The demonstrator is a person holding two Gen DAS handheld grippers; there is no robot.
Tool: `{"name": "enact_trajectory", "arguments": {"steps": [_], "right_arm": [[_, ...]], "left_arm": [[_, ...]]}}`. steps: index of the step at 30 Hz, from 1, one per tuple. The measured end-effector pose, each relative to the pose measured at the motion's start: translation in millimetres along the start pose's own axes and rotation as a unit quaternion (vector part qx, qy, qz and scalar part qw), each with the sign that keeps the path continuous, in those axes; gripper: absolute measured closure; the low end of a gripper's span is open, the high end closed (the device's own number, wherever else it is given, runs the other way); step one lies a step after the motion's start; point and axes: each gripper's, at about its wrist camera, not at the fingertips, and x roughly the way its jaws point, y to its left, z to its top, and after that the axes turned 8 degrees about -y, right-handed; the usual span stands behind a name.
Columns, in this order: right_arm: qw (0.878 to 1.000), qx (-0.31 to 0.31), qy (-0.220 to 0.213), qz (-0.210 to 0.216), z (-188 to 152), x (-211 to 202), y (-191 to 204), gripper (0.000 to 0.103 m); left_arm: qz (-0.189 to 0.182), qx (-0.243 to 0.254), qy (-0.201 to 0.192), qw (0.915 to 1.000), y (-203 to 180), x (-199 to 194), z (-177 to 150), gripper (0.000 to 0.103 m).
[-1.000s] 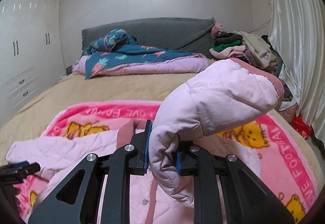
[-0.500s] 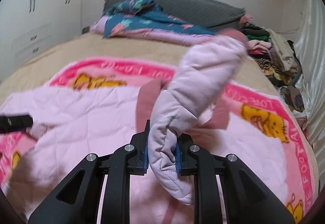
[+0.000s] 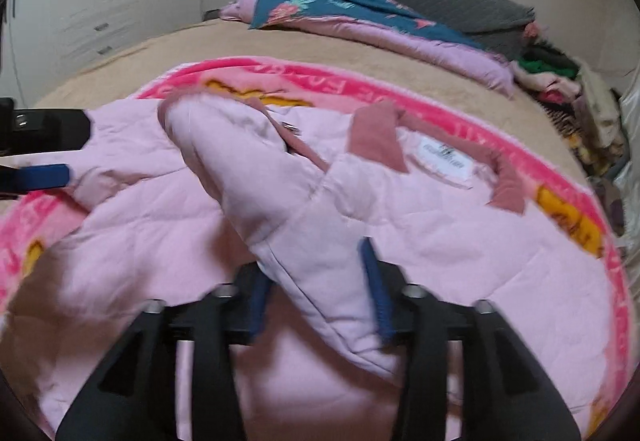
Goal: Fold large clothes
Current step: 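Open the right tool and release the sleeve on the jacket front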
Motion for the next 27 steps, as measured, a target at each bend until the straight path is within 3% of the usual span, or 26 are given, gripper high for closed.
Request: {"name": "enact_trajectory", "arguments": {"steps": [5, 9, 13, 19, 22, 27], "right_arm": [[0.999, -0.009, -0.008, 0.034, 0, -16, 11, 0.026], [0.999, 0.005, -0.030, 0.029, -1, -39, 0, 0.020], [0.998, 0.039, -0.038, -0.003, -7, -56, -31, 0.018], [0.989, 0.106, -0.042, -0.089, -31, -82, -104, 0.016], [0.979, 0.156, -0.040, -0.123, -49, -97, -143, 0.016], [0.969, 0.190, -0.037, -0.152, -73, -115, -177, 0.016]], "left_arm": [[-0.021, -0.007, 0.010, 0.9997, -2, 6, -3, 0.009], [-0.032, -0.004, 0.011, 0.9994, -7, 9, -5, 0.009], [-0.038, -0.004, 0.017, 0.9991, -10, 16, -10, 0.009], [-0.051, 0.000, 0.025, 0.9984, -18, 34, -21, 0.010], [-0.061, 0.006, 0.031, 0.9977, -26, 43, -26, 0.025], [-0.052, 0.032, 0.038, 0.9974, -40, 61, -35, 0.043]]}}
